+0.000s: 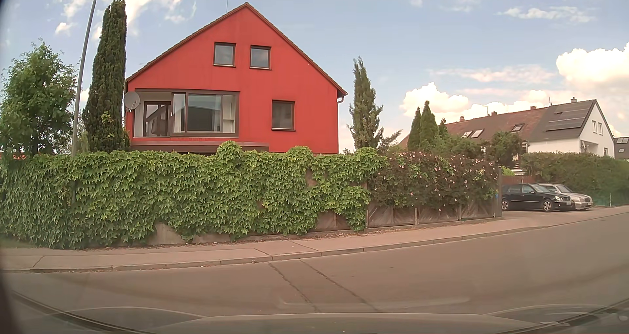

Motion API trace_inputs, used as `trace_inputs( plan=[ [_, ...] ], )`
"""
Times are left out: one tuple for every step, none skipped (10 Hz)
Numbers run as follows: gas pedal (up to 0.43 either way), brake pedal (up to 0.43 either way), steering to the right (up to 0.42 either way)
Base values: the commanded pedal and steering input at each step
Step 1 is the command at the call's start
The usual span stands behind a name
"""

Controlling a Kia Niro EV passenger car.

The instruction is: Follow the waypoints while adhering to traffic rules and regulations

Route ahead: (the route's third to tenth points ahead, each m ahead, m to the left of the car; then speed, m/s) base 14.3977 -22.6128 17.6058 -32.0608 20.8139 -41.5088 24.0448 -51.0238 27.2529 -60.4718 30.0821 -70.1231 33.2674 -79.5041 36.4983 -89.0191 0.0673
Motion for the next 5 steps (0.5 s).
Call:
trace_inputs(
  plan=[
    [0.000, 0.280, 0.619],
    [0.000, 0.305, 0.616],
    [0.000, 0.348, 0.616],
    [0.000, 0.402, 0.616],
    [0.000, 0.476, 0.616]
  ],
)
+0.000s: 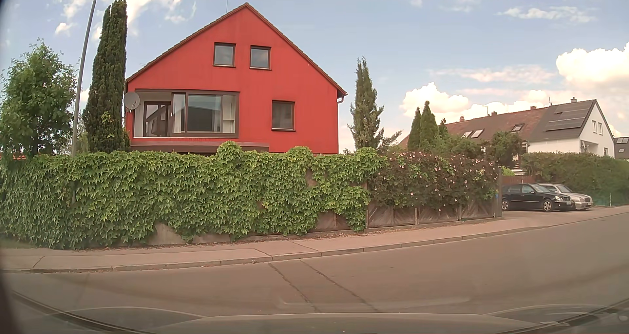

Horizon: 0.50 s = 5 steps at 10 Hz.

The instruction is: Follow the waypoints while adhering to traffic rules and regulations

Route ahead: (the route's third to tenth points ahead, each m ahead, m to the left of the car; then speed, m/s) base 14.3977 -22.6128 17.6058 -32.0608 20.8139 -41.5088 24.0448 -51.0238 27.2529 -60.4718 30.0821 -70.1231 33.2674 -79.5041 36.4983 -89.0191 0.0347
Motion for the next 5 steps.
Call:
trace_inputs(
  plan=[
    [0.000, 0.518, 0.616],
    [0.000, 0.567, 0.616],
    [0.000, 0.604, 0.616],
    [0.000, 0.622, 0.616],
    [0.000, 0.634, 0.616]
  ],
)
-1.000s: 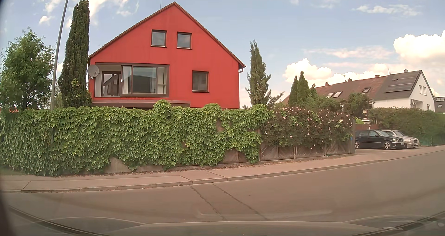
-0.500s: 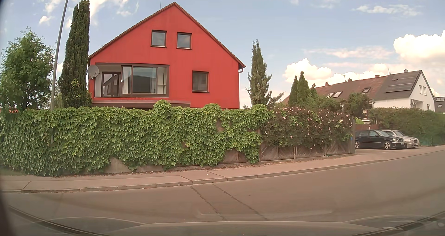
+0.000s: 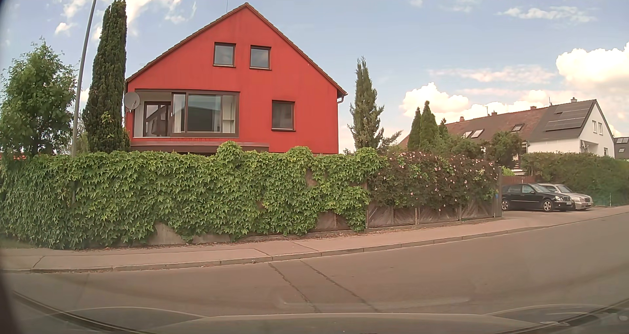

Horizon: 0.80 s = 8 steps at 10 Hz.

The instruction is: Follow the waypoints while adhering to traffic rules and regulations

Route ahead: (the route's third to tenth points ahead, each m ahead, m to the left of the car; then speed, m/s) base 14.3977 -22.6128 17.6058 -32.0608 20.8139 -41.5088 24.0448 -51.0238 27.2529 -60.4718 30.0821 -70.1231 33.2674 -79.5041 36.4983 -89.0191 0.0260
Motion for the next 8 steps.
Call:
trace_inputs(
  plan=[
    [0.000, 0.634, 0.616],
    [0.000, 0.634, 0.616],
    [0.000, 0.640, 0.616],
    [0.000, 0.652, 0.616],
    [0.000, 0.659, 0.616],
    [0.000, 0.659, 0.616],
    [0.000, 0.659, 0.616],
    [0.000, 0.665, 0.616]
  ],
)
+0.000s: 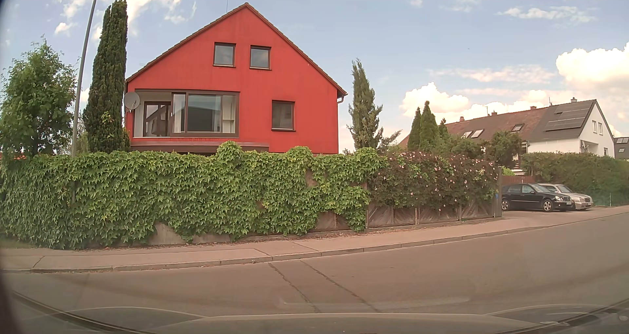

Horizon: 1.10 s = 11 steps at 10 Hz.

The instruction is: Follow the waypoints while adhering to traffic rules and regulations

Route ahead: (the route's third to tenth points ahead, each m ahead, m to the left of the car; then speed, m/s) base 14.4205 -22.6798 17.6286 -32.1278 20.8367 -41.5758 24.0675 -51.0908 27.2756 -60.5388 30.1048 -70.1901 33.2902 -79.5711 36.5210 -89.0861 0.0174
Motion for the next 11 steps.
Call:
trace_inputs(
  plan=[
    [0.000, 0.665, 0.616],
    [0.000, 0.665, 0.616],
    [0.000, 0.665, 0.616],
    [0.000, 0.665, 0.616],
    [0.000, 0.671, 0.616],
    [0.000, 0.677, 0.616],
    [0.000, 0.677, 0.616],
    [0.000, 0.671, 0.617],
    [0.000, 0.671, 0.617],
    [0.000, 0.671, 0.616],
    [0.000, 0.671, 0.617]
  ],
)
